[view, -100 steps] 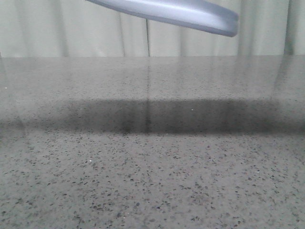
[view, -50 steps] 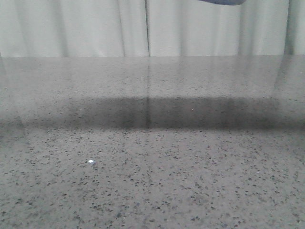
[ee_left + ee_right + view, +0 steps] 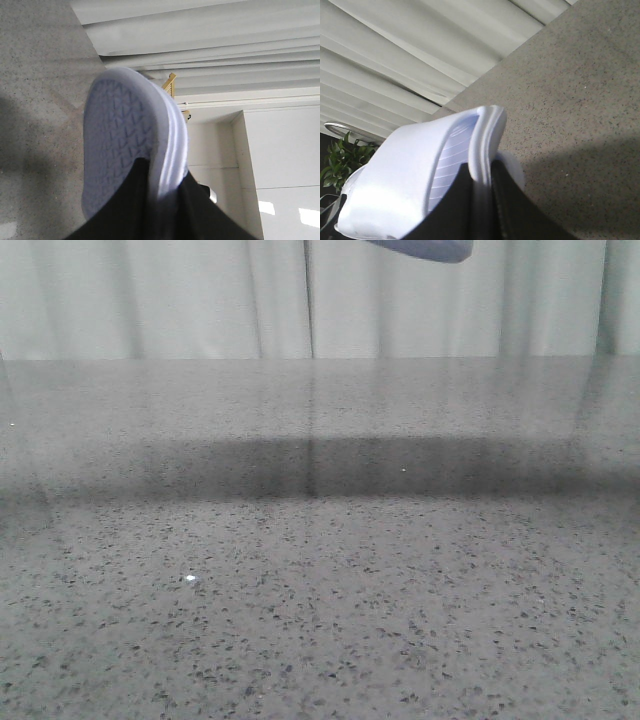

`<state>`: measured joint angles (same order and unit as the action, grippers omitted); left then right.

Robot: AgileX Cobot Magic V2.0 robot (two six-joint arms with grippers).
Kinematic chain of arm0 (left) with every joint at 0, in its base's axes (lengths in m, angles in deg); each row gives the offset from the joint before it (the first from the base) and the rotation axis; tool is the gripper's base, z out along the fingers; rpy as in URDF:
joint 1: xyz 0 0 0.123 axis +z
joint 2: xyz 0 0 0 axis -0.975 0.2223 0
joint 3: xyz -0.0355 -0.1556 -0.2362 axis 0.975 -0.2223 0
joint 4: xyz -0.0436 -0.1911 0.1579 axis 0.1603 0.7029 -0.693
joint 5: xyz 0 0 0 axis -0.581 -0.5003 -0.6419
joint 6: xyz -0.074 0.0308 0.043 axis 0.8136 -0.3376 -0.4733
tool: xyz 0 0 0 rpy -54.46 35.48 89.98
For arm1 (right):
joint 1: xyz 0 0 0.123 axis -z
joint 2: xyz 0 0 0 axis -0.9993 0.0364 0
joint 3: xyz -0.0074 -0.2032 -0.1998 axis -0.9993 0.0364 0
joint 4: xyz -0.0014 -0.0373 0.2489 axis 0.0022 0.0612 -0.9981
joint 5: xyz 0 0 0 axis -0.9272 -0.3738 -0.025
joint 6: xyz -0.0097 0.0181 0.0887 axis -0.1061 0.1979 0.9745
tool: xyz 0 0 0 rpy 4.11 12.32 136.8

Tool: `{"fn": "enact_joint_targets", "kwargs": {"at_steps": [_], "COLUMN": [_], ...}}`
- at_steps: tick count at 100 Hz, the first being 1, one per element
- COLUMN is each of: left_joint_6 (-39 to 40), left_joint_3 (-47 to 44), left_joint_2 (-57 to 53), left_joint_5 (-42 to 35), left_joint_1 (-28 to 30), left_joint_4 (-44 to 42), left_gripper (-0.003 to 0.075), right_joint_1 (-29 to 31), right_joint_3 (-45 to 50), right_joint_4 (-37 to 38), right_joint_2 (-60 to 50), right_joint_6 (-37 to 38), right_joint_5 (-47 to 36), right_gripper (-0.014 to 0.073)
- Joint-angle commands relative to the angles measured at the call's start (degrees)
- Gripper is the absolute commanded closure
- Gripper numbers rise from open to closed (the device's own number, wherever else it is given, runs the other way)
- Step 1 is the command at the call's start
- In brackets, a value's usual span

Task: Insert blue slippers together front up
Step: 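Raise both held slippers and bring them toward each other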

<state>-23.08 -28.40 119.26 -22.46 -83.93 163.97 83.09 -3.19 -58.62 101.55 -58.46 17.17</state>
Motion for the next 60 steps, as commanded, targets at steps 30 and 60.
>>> {"fn": "enact_joint_targets", "kwargs": {"at_steps": [30,60], "left_joint_6": [0.6,-0.5], "left_joint_3": [1.6,1.6], "left_joint_2": [-0.7,-0.7], "left_joint_5": [13.4,8.0], "left_joint_1": [-1.2,-1.2], "left_joint_4": [4.2,0.9], "left_gripper": [0.0691,0.0691], "right_joint_1": [-0.8,-0.8], "right_joint_3": [-2.1,-2.1], "right_joint_4": [-13.2,-11.3], "right_joint_2": [3.5,3.5], "right_joint_6": [-12.1,-19.2], "right_joint_5": [17.5,11.7], "right_gripper": [0.0701,0.07]}}
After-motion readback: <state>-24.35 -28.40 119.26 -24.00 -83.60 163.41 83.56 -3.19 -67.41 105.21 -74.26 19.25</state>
